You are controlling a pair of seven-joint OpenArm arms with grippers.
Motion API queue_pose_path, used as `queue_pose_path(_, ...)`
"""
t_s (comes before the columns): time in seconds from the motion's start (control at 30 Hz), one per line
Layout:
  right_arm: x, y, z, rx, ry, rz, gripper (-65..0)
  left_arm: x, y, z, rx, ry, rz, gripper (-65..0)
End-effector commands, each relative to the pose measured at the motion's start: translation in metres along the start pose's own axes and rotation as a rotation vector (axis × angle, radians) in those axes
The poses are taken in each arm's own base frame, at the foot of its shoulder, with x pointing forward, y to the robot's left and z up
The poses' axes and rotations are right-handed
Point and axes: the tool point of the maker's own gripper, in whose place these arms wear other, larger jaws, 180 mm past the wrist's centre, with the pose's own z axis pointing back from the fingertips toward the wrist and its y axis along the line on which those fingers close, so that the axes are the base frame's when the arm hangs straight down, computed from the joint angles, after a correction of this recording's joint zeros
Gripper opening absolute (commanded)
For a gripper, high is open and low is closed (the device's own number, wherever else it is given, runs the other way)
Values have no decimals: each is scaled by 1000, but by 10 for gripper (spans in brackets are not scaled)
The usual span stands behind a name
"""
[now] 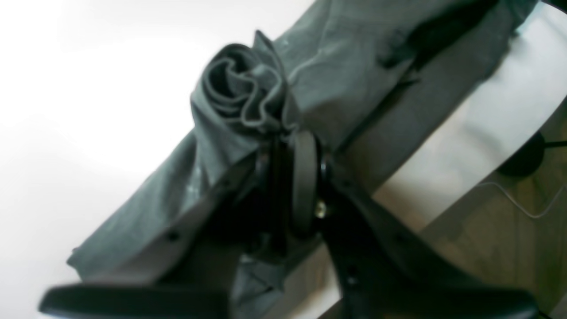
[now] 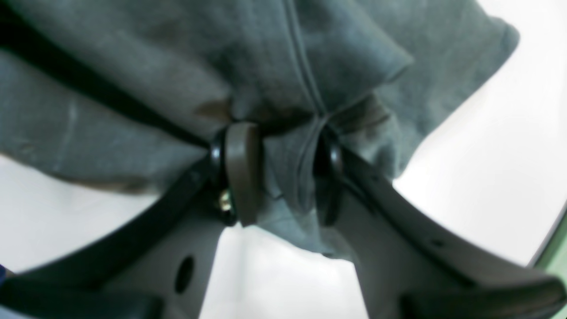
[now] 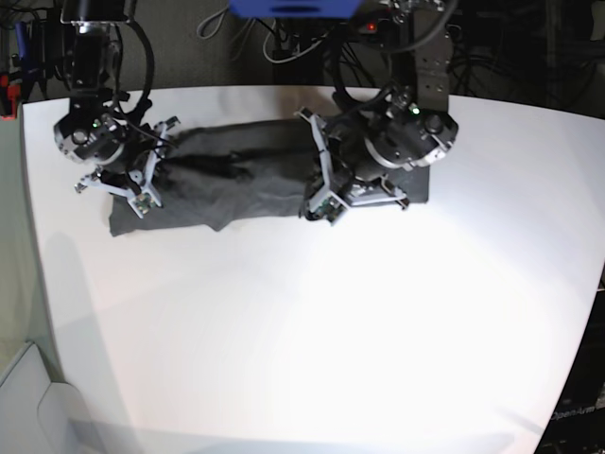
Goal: Layout the t-shirt on the table in an organized manner, then fold the t-shirt properly
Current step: 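Press the left gripper onto the strip's middle, then move to its end, then grasp both ends of the grey strip with both grippers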
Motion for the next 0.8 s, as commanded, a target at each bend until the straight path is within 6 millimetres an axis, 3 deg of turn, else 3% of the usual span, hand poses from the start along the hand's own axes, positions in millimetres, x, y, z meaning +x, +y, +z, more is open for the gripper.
queue_pose_path(0.0, -26, 9, -4, 24, 108, 23, -432, 14, 0, 4, 3, -56, 9, -508)
queue_pose_path(0.07, -26, 9, -4, 23, 109, 24, -432, 16, -1, 4, 0, -62, 5, -356)
queue_pose_path(0.13, -26, 8, -4, 22, 109, 25, -432, 18, -4, 4, -14, -72, 5, -248)
queue_pose_path(0.3, -26, 8, -4, 22, 109, 25, -432, 47, -22, 11, -144, -223, 86, -230)
queue_pose_path(0.37, -26, 8, -4, 22, 109, 25, -432, 64, -21, 20, -184, -295, 90, -230)
queue_pose_path(0.43, -25, 7, -3, 19, 106, 26, -432, 62, -7, 27, -180, -316, 101, -230)
queue_pose_path(0.53, -24, 4, -2, 11, 107, 24, -430, 40, 36, 37, -73, -288, 165, -230)
queue_pose_path(0.63, -12, -5, 4, -18, 76, 32, -429, 0, 86, 54, 70, -233, 251, -230)
queue_pose_path(0.77, 3, -18, 20, -74, 38, 61, -410, -58, 113, 60, 134, -118, 334, -230)
